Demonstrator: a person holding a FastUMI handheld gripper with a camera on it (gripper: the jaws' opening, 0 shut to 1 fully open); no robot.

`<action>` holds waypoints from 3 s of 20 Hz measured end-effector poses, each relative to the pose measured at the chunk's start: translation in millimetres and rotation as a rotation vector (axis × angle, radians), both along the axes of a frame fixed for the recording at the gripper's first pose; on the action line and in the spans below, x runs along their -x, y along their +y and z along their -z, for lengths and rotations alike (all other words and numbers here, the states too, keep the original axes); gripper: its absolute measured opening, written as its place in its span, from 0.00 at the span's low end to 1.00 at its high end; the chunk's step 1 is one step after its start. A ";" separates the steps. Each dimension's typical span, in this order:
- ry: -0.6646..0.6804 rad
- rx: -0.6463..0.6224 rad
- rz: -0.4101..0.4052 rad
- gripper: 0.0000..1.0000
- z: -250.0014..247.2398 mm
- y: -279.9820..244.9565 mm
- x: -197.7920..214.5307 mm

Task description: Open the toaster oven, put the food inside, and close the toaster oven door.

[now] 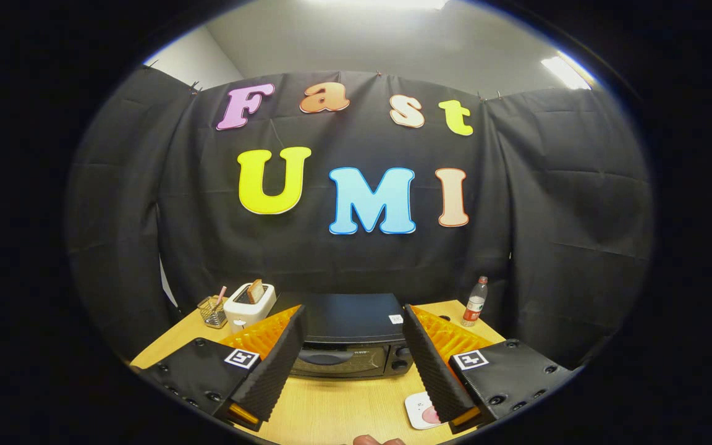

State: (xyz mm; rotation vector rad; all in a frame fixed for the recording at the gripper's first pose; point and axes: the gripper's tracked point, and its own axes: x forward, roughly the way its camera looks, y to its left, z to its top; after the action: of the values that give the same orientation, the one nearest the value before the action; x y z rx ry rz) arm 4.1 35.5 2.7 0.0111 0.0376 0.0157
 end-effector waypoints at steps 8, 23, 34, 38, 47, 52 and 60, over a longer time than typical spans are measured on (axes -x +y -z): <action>0.066 0.004 -0.007 0.98 21.1 5.0 -53.1; 0.290 -0.026 -0.057 0.98 115.0 28.5 -125.7; 0.397 -0.007 -0.106 0.99 160.3 48.7 -149.6; 0.446 -0.002 -0.119 0.99 175.6 51.9 -153.9; 0.474 0.020 -0.154 0.99 176.1 55.7 -148.9; 0.514 0.009 -0.157 0.99 180.9 53.8 -136.3; 0.565 0.032 -0.142 0.99 204.5 50.1 -95.3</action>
State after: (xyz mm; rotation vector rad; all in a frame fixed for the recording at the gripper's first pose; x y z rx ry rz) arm 99.4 85.7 -201.7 -0.0198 0.6033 0.1536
